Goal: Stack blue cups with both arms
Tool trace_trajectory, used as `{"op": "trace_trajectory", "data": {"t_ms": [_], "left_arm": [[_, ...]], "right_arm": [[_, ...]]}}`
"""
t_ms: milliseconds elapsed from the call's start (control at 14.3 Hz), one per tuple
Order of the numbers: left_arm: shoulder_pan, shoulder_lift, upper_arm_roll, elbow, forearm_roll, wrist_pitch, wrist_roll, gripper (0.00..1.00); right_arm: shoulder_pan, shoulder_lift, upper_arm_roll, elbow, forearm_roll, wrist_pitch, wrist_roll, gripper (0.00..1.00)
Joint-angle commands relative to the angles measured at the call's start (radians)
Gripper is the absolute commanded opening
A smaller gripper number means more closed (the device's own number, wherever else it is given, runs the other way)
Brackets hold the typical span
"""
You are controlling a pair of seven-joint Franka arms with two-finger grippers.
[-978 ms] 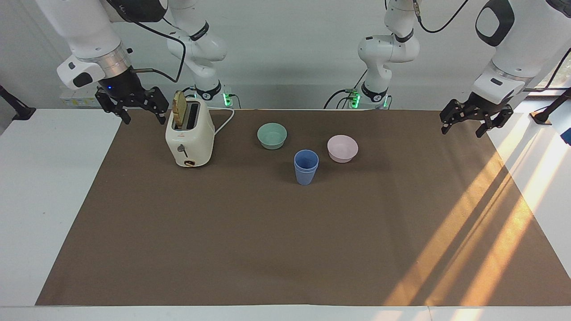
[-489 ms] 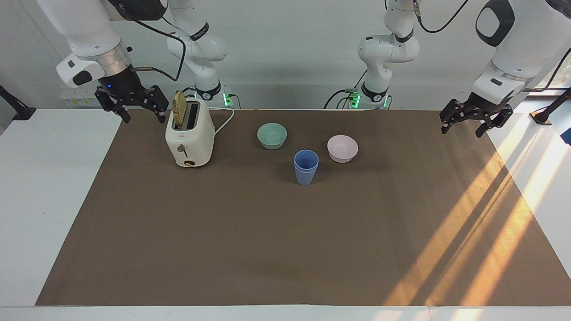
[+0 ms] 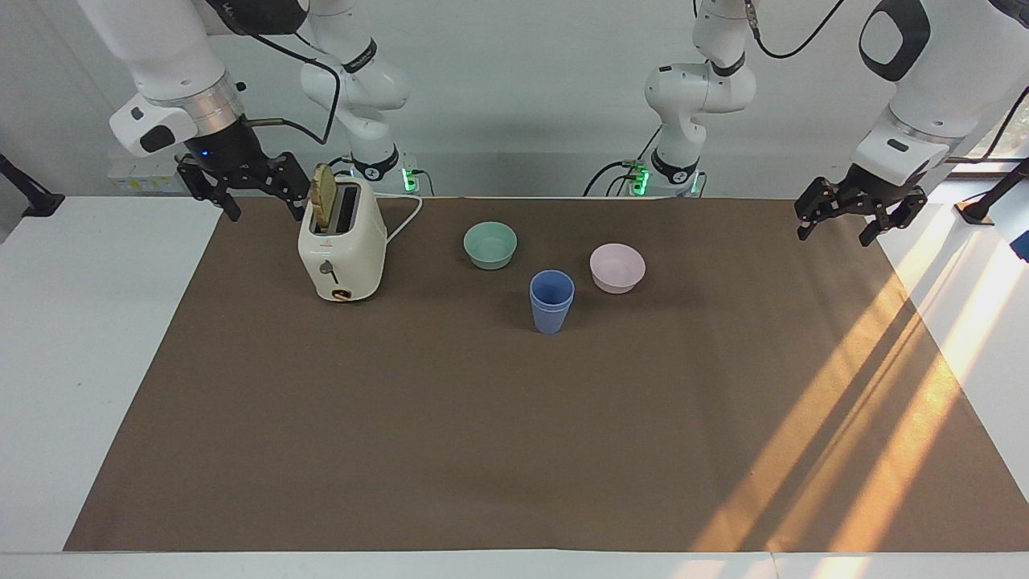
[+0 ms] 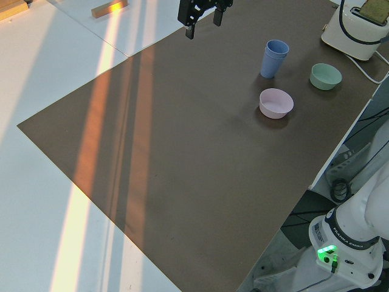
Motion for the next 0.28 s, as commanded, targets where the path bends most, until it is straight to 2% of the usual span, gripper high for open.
{"op": "trace_trajectory", "data": {"t_ms": [0,210], "left_arm": [[0.009,-0.011,-0.005,0.0,0.011,-0.014,0.005,1.0],[0.007,-0.011,-0.005,-0.002,0.011,-0.014,0.005,1.0]], "right_arm": [[0.066,-0.006,-0.066,0.0,0.012,0.003,-0.011,1.0],[0.081,-0.007,-0.091,0.0,0.017,0.006,-0.011,1.0]]}}
